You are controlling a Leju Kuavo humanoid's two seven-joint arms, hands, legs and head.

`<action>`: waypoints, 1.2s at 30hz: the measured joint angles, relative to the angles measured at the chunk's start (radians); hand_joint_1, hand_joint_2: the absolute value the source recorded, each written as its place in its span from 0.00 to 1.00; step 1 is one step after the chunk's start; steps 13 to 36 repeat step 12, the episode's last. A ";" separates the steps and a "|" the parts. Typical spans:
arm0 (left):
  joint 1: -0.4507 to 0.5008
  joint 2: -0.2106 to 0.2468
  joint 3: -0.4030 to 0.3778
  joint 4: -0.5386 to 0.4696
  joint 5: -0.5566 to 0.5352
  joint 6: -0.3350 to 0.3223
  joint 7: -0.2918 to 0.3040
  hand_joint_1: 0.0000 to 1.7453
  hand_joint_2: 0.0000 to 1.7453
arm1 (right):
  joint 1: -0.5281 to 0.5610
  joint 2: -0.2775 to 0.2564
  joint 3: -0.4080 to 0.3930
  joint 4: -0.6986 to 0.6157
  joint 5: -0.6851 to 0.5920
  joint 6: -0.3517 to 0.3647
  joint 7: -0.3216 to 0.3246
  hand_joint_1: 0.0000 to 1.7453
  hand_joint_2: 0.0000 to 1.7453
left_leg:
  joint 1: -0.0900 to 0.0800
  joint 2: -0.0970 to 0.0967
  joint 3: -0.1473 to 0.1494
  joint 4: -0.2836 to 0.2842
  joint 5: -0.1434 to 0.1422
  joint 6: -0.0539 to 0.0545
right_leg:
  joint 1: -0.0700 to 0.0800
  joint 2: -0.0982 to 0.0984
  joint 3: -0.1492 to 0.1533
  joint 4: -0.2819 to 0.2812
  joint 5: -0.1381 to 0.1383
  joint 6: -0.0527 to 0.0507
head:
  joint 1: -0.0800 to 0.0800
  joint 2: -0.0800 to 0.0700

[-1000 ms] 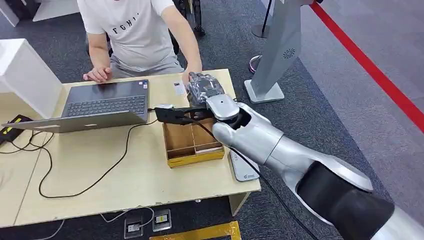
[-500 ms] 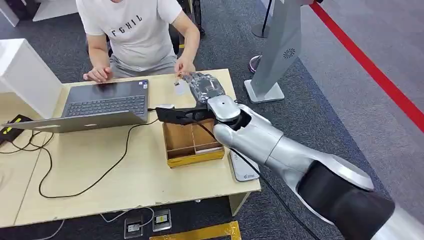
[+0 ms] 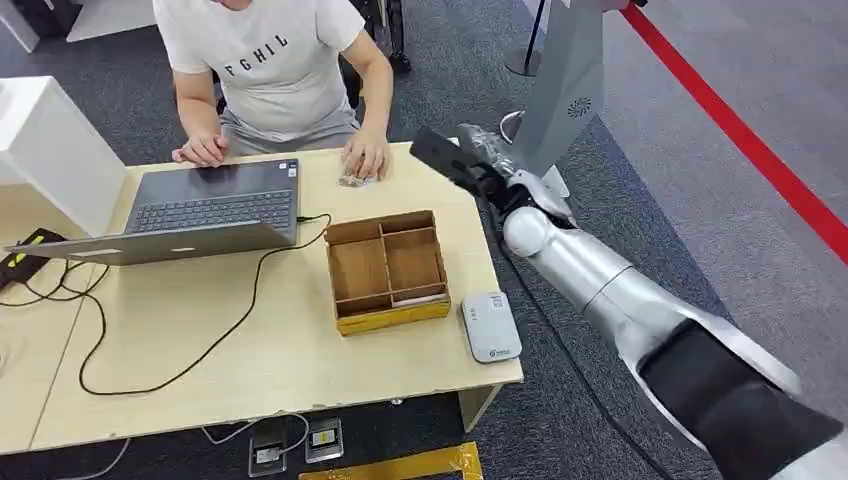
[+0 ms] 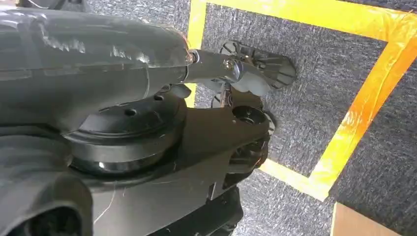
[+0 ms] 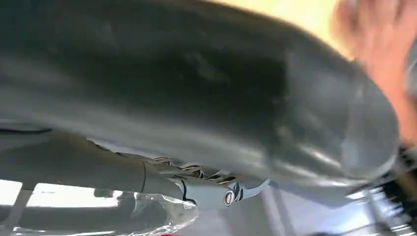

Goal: Pass the card to the sensor for recognition and then transmit it.

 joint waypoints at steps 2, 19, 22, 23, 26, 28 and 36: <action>0.000 -0.002 0.000 0.000 0.003 0.001 0.000 0.00 0.00 | 0.032 -0.059 -0.053 0.007 -0.045 -0.060 0.009 0.00 0.00 | 0.000 0.000 0.000 0.001 0.000 0.001 | 0.000 0.000 0.000 0.000 0.000 0.000 | 0.000 0.000; -0.001 -0.008 0.000 0.000 0.006 0.002 0.000 0.00 0.00 | 0.261 -0.316 -0.189 -0.088 -0.076 -0.181 0.188 0.00 0.00 | 0.000 0.001 0.000 0.001 -0.002 0.002 | 0.000 0.000 0.000 0.000 0.000 0.000 | 0.000 0.000; -0.001 -0.008 0.000 0.000 0.006 0.002 0.000 0.00 0.00 | 0.261 -0.316 -0.189 -0.088 -0.076 -0.181 0.188 0.00 0.00 | 0.000 0.001 0.000 0.001 -0.002 0.002 | 0.000 0.000 0.000 0.000 0.000 0.000 | 0.000 0.000; -0.001 -0.008 0.000 0.000 0.006 0.002 0.000 0.00 0.00 | 0.261 -0.316 -0.189 -0.088 -0.076 -0.181 0.188 0.00 0.00 | 0.000 0.001 0.000 0.001 -0.002 0.002 | 0.000 0.000 0.000 0.000 0.000 0.000 | 0.000 0.000; -0.001 -0.008 0.000 0.000 0.006 0.002 0.000 0.00 0.00 | 0.261 -0.316 -0.189 -0.088 -0.076 -0.181 0.188 0.00 0.00 | 0.000 0.001 0.000 0.001 -0.002 0.002 | 0.000 0.000 0.000 0.000 0.000 0.000 | 0.000 0.000; -0.001 -0.008 0.000 0.000 0.006 0.002 0.000 0.00 0.00 | 0.261 -0.316 -0.189 -0.088 -0.076 -0.181 0.188 0.00 0.00 | 0.000 0.001 0.000 0.001 -0.002 0.002 | 0.000 0.000 0.000 0.000 0.000 0.000 | 0.000 0.000; -0.001 -0.008 0.000 0.000 0.006 0.002 0.000 0.00 0.00 | 0.261 -0.316 -0.189 -0.088 -0.076 -0.181 0.188 0.00 0.00 | 0.000 0.001 0.000 0.001 -0.002 0.002 | 0.000 0.000 0.000 0.000 0.000 0.000 | 0.000 0.000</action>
